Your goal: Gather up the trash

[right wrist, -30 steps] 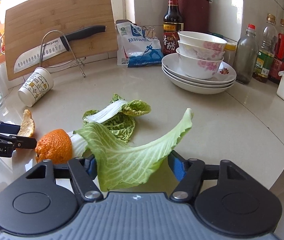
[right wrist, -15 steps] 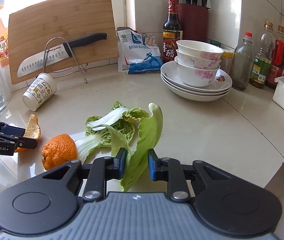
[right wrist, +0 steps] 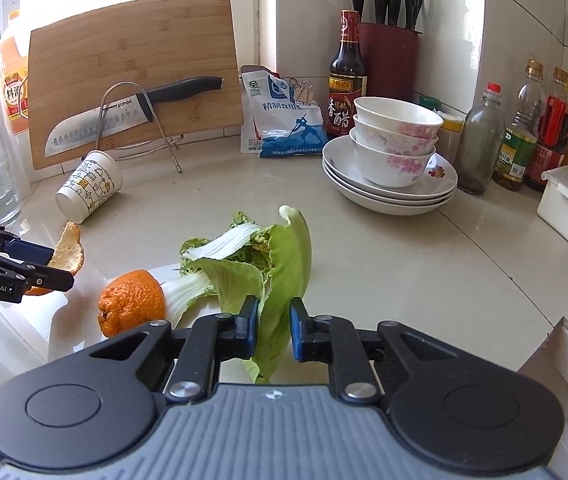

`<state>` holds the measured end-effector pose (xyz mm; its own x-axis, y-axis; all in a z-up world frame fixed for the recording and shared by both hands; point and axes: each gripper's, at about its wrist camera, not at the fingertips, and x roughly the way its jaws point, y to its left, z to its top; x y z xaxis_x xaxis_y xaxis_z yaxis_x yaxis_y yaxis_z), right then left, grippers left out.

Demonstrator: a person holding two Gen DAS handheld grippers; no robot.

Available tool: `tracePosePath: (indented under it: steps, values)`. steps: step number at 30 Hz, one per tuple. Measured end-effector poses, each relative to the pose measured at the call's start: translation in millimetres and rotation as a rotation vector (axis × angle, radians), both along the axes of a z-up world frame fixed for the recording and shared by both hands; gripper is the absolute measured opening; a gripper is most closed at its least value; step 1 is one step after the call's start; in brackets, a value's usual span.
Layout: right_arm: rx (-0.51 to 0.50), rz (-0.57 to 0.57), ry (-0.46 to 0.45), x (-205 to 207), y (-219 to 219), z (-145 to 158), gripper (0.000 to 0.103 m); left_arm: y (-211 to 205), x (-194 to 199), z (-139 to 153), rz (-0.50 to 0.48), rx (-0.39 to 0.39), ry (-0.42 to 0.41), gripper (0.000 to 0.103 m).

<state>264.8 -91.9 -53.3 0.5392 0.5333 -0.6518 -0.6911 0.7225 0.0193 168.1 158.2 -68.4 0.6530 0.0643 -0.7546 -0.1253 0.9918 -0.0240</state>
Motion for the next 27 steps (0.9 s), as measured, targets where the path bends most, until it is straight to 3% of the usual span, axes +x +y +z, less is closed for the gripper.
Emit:
tracePosePath:
  steps: [4,7,9,10,20,24,27]
  values:
    - [-0.017,0.007,0.022,1,2,-5,0.020,-3,0,-2,-0.019,0.003,0.010,0.042]
    - [-0.009,0.000,0.026,1,3,-7,0.045,-4,0,-4,-0.025,-0.003,0.016,0.042]
    - [-0.006,-0.002,0.031,2,3,-9,0.070,-5,0,-5,-0.028,-0.007,0.019,0.042]
    - [-0.006,0.000,0.030,1,4,-11,0.074,-5,0,-5,-0.030,-0.009,0.018,0.042]
    - [-0.034,-0.004,0.028,15,21,-25,0.078,-3,1,-3,-0.025,-0.016,0.011,0.042]
    - [-0.008,0.017,-0.021,23,29,-17,0.099,-1,2,-3,-0.024,-0.015,0.014,0.042]
    - [-0.014,0.022,-0.004,32,37,-20,0.094,0,3,-5,-0.019,-0.013,0.020,0.042]
